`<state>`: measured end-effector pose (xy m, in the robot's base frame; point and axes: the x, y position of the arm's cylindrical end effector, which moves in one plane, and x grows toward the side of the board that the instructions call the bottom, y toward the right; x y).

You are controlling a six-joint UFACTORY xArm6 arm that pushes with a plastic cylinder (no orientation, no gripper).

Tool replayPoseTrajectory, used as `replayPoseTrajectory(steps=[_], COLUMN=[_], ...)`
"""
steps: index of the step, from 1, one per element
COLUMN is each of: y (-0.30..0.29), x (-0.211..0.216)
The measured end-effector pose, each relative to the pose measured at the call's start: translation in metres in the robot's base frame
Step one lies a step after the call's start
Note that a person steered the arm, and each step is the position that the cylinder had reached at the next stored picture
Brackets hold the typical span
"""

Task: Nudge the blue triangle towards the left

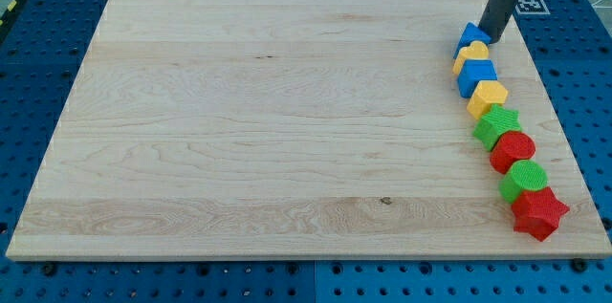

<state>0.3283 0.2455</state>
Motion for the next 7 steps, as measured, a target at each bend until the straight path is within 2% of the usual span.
replayPoseTrajectory(steps=[7], y=[0.0006], x=[0.0082])
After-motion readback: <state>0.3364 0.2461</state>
